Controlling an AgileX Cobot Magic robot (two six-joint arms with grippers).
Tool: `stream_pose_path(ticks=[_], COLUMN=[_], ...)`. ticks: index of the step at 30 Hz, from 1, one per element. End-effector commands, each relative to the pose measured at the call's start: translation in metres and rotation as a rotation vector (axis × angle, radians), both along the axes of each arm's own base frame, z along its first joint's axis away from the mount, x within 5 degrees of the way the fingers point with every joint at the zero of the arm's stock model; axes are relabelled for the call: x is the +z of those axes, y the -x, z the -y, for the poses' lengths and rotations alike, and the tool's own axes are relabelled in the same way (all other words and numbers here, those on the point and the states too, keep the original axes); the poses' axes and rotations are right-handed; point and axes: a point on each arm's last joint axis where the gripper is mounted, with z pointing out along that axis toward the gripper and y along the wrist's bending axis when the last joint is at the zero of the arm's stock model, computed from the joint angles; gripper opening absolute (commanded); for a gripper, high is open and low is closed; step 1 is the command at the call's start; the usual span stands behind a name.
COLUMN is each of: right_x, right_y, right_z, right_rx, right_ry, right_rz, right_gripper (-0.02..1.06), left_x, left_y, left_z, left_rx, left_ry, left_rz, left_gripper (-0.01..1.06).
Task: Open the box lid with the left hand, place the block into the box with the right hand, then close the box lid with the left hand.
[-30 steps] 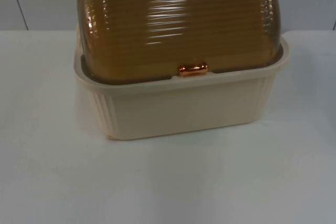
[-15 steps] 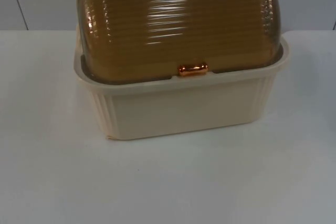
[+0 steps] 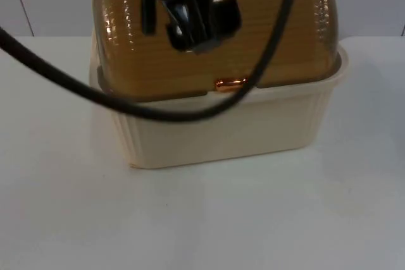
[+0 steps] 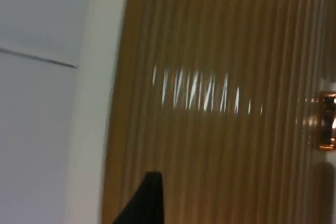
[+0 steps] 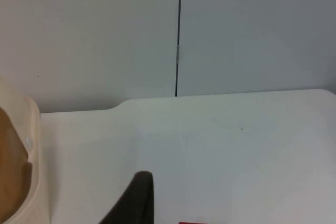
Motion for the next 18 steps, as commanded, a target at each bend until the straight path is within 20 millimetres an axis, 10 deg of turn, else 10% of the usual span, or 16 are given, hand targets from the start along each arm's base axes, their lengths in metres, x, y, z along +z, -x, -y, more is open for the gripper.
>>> stream_pose_path(ticks=[1,18], right_x=[0.003,0.004], right_y=[0.001,0.001], right_z=[0.001,0.003], right_rx=[-0.001,-0.010], right_ry=[0.024,0.055], right_rz=[0.008,0.012], right_gripper=[1.05,1.05], left_x=[-0.006,-0.066], left_y=[0.000,0.018], left_z=[0.010,0.037], left_rx=[-0.020,-0.036], left_ry=[-0.109,-0.164], left_rz=[0.075,0.302], left_gripper=[1.00,1.00])
